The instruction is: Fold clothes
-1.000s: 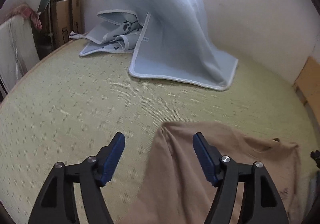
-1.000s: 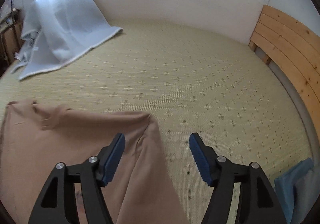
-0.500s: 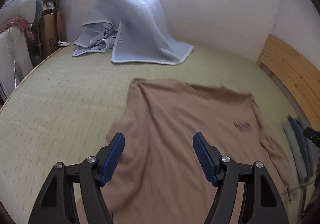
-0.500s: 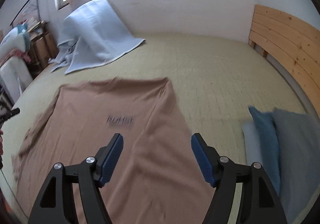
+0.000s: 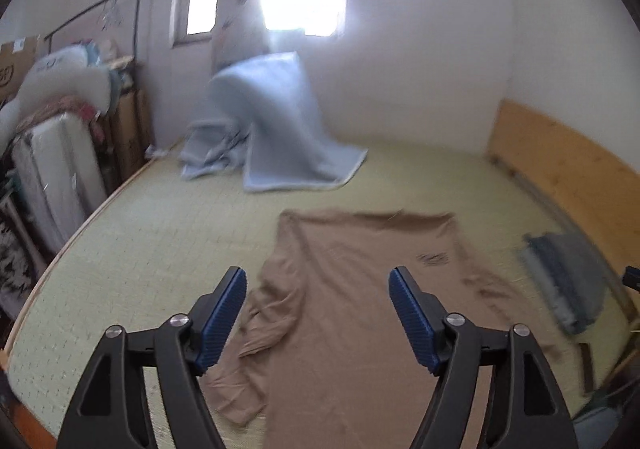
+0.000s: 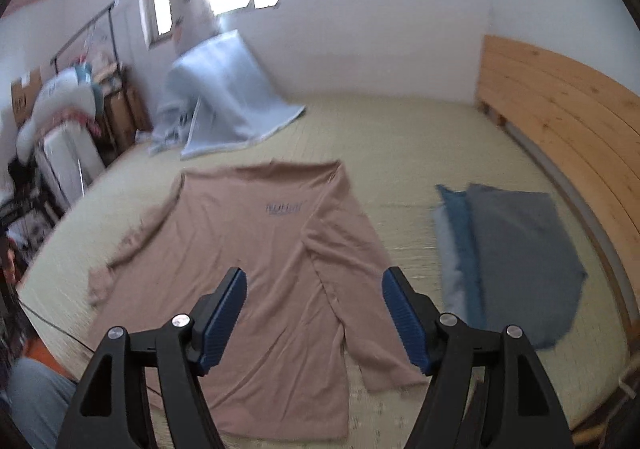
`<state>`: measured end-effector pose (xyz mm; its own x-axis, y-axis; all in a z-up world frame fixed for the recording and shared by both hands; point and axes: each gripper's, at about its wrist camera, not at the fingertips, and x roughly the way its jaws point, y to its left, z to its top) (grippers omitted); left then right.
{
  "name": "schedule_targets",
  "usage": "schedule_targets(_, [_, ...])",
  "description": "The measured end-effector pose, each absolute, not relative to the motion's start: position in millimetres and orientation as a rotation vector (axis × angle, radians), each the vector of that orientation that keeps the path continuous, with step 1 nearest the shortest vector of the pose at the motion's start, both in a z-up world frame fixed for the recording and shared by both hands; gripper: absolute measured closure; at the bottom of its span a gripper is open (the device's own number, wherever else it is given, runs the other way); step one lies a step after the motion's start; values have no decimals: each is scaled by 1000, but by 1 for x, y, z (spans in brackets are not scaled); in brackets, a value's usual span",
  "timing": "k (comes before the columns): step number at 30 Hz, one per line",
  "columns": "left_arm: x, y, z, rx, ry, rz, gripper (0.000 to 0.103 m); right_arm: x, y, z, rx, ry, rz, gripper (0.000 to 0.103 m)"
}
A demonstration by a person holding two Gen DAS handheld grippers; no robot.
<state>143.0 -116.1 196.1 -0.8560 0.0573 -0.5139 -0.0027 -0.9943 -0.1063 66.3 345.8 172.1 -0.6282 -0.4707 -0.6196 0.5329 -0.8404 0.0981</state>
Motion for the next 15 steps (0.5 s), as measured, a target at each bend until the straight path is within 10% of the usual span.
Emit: schedule_targets(15, [190,65,289,-613,-119,2628,18,163,451,280,579,-220,-2478,29])
